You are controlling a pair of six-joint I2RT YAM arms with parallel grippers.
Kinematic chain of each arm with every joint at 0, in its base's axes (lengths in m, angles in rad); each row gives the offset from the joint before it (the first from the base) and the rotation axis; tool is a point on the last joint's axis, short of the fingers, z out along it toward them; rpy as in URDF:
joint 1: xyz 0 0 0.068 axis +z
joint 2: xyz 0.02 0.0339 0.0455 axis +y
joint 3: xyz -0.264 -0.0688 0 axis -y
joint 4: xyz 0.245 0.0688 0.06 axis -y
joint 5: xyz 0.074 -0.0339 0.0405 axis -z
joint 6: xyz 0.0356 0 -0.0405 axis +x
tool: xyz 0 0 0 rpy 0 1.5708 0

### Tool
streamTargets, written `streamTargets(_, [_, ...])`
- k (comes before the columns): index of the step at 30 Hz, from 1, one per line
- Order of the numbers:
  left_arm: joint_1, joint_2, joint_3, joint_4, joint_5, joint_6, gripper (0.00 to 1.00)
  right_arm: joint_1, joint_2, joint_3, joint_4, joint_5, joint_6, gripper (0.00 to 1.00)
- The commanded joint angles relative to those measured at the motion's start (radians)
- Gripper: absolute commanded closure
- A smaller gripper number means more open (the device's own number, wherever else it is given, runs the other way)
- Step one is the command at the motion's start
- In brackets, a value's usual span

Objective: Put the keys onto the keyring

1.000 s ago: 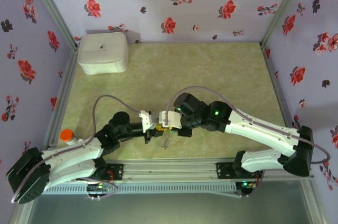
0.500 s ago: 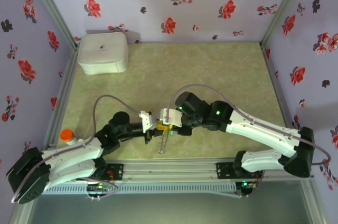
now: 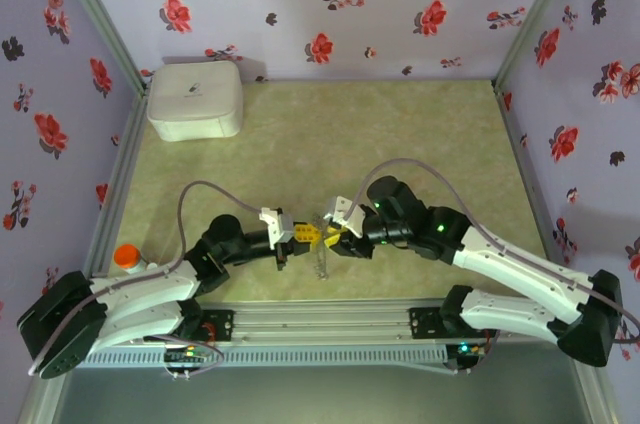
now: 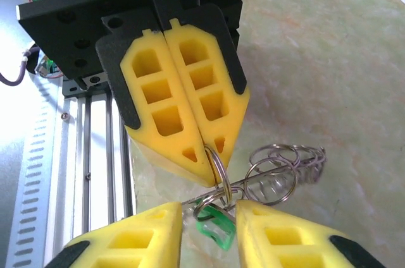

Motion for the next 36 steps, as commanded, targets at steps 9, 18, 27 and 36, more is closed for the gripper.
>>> streamTargets(9, [-0.004, 0.004, -0.013, 0.133, 0.032, -0.071, 1.0, -0.009, -0.031, -0.013, 0.076, -0.02, 0.031, 0.78])
streamTargets(18, [-0.004, 0.0, -0.02, 0.154, 0.027, -0.06, 1.0, -0.008, -0.06, -0.036, 0.045, 0.056, 0.009, 0.7])
streamTargets(27, [-0.004, -0.003, -0.036, 0.223, 0.009, -0.092, 1.0, -0.006, -0.125, -0.154, 0.134, 0.134, 0.009, 0.66])
streamTargets(36, [-0.004, -0.011, -0.027, 0.235, 0.029, -0.146, 1.0, -0.006, -0.122, -0.202, 0.267, -0.01, 0.057, 0.58])
